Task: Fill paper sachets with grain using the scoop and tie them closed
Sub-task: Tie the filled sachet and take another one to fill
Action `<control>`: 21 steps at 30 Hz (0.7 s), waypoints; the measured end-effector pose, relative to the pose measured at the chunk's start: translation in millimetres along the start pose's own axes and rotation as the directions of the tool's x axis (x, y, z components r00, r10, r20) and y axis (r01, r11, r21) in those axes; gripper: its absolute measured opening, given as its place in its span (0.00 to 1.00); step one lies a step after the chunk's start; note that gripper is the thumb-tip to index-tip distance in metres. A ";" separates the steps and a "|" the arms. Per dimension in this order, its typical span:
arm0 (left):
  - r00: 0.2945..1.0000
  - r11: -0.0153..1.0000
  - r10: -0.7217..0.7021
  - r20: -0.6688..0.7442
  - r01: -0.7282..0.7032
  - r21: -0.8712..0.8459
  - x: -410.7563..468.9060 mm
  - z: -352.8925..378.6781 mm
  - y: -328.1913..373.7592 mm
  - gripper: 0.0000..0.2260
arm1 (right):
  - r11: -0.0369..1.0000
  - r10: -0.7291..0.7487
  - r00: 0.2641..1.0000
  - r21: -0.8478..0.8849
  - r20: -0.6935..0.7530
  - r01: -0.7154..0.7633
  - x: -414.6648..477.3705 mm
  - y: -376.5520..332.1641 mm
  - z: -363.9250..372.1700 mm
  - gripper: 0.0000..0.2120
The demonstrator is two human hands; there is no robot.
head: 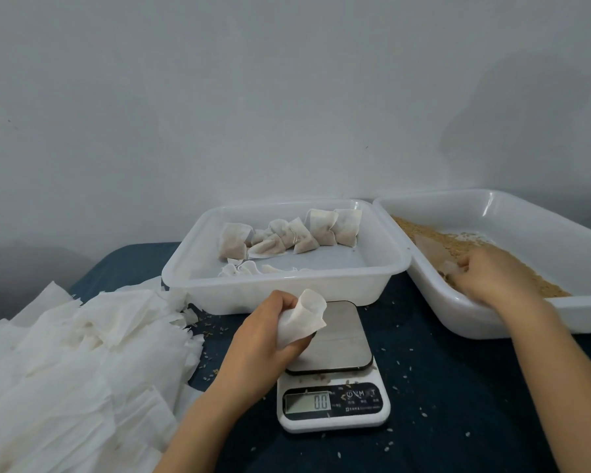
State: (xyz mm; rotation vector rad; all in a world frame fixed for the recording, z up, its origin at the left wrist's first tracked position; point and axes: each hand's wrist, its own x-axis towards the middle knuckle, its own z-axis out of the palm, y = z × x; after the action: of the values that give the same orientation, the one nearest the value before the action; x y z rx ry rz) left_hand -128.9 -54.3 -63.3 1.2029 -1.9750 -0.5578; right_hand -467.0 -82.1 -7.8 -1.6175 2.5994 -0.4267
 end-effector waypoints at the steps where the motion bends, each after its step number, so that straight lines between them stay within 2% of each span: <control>1: 1.000 1.000 -0.006 0.002 0.006 0.003 -0.1 0.2 -0.1 0.12 | 1.000 0.008 1.000 -0.024 0.011 -0.007 0.9 -0.9 -0.5 0.14; 4: 1.000 1.000 -0.012 0.004 0.012 0.009 -0.3 0.6 -0.3 0.13 | 0.997 0.031 0.999 -0.074 0.027 -0.029 0.9 -4.1 -2.2 0.19; 7: 1.000 1.000 -0.007 0.006 0.007 0.017 -0.3 0.7 -0.9 0.13 | 0.989 0.052 0.998 -0.143 0.041 -0.046 -2.3 -8.3 -6.5 0.18; 12: 1.000 1.000 0.001 0.018 -0.002 0.023 -1.3 1.8 -2.0 0.13 | 0.984 0.093 0.995 -0.148 -0.034 -0.097 -5.2 -11.1 -13.6 0.16; 15: 1.000 1.000 0.003 0.025 -0.004 0.020 -1.1 3.0 -2.2 0.13 | 0.978 0.155 0.985 -0.126 -0.078 -0.164 -2.3 -9.3 -14.2 0.19; 18: 1.000 1.000 0.006 0.027 -0.006 0.017 -0.6 3.5 -3.0 0.13 | 0.968 0.196 0.971 -0.135 -0.136 -0.214 3.9 -5.5 -12.1 0.14; 21: 1.000 1.000 0.002 0.030 -0.002 0.004 -1.1 3.4 -3.9 0.12 | 0.940 0.208 0.970 -0.247 -0.129 -0.235 7.3 -4.4 -10.1 0.12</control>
State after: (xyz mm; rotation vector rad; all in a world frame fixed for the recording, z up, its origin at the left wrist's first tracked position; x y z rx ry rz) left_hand -129.0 -55.1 -68.5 1.2013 -2.0030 -0.5734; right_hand -468.3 -88.3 3.8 -1.3700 2.9792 -0.1611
